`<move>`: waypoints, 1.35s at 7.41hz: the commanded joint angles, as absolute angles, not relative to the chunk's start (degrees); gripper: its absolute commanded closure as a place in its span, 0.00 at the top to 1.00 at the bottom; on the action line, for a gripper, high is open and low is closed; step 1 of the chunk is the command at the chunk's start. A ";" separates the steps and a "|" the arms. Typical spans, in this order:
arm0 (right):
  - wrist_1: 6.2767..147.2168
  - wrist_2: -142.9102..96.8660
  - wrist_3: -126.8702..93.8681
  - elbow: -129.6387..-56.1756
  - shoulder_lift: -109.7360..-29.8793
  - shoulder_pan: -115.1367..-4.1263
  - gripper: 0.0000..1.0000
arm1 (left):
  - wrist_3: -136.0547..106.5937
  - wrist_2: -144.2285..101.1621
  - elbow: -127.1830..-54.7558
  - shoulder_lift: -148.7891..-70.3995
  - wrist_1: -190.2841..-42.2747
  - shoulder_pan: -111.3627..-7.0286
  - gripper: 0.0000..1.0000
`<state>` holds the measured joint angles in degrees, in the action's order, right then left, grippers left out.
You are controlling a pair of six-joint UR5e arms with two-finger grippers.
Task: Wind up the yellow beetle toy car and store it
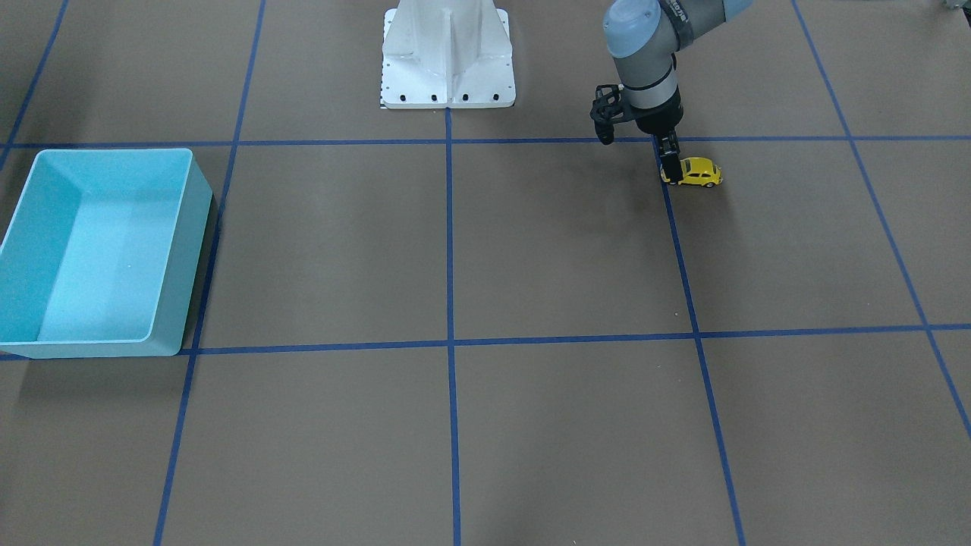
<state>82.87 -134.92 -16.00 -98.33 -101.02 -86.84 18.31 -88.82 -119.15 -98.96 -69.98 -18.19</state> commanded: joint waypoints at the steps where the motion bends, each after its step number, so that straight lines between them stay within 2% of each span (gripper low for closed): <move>1: 82.79 -135.00 -15.91 -98.61 -100.72 -86.84 1.00 | 18.72 -90.35 -118.31 -98.09 -72.59 -18.19 0.92; 10: 83.06 -135.62 -15.91 -98.44 -101.16 -86.75 1.00 | 23.82 -94.83 -116.63 -98.09 -74.71 -19.25 0.89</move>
